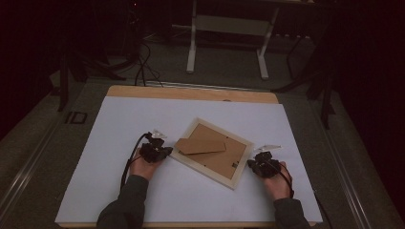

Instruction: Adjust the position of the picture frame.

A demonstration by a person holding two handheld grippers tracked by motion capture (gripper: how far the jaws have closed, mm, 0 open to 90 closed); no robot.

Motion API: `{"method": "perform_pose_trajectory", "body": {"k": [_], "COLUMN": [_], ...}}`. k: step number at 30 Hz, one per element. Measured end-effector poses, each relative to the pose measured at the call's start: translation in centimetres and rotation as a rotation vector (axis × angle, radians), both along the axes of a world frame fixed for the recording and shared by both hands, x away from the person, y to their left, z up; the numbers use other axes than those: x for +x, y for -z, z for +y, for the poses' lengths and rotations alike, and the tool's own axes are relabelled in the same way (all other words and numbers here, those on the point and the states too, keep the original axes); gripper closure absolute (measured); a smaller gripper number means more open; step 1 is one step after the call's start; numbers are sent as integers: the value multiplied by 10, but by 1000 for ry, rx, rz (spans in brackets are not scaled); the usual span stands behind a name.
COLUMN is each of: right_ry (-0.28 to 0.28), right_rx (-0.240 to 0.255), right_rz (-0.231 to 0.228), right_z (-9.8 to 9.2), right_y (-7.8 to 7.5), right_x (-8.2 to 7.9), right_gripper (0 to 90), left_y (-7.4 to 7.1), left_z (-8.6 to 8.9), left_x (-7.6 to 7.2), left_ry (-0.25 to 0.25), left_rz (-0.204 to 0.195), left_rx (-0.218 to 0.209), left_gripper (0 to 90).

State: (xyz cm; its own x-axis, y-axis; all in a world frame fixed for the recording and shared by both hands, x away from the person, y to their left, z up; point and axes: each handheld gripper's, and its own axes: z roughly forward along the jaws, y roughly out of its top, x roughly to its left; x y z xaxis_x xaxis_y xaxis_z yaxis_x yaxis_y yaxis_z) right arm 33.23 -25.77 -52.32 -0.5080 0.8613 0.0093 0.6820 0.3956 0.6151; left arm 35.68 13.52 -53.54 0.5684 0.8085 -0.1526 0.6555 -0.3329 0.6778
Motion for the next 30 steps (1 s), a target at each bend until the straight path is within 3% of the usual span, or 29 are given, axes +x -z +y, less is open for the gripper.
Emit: {"method": "perform_pose_trajectory", "body": {"k": [9,15,20,30], "right_ry": [-10,-3,-2,-41], "right_rx": [0,8,17,17], "right_rz": [-13,-13,-24,-14], "right_z": [5,10,11,16], "right_y": [1,1,2,2], "right_x": [13,17,15,4], "right_gripper": [900,900,900,900], "left_y": [0,3,5,4], "left_z": [4,7,11,13], "left_x": [-11,-18,-22,-27], "left_ry": [-27,-54,-63,-58], "left_rz": [7,9,19,19], "left_rx": [-6,-43,-82,-72], "left_gripper": [900,900,900,900]}}
